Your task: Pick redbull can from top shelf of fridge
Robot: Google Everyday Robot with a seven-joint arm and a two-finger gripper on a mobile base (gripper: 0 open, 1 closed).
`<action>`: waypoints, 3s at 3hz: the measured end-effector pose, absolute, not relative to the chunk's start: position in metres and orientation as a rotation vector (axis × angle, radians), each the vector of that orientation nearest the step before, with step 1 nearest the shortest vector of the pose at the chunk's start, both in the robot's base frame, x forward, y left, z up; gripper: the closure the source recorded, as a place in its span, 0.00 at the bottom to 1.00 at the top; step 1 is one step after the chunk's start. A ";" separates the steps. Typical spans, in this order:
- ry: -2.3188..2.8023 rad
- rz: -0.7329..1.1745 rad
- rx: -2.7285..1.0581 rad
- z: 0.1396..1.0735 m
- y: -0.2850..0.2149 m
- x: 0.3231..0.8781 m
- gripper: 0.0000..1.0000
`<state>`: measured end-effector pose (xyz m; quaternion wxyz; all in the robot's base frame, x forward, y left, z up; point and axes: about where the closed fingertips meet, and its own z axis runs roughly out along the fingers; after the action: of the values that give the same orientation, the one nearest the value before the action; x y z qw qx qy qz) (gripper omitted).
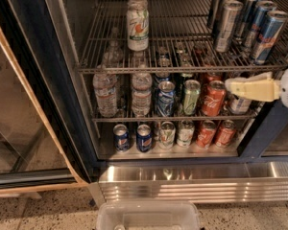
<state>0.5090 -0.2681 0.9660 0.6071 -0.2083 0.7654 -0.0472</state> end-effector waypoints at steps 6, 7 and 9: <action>1.493 0.074 -0.383 0.980 -0.272 0.552 0.00; 1.441 0.052 -0.359 0.987 -0.274 0.560 0.15; 1.393 0.048 -0.339 0.993 -0.274 0.570 0.15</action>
Offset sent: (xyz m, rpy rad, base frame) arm 0.0159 -0.0167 0.0012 0.2426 -0.2040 0.0289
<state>0.5700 -0.2739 0.9926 0.7535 -0.1553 0.6385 0.0219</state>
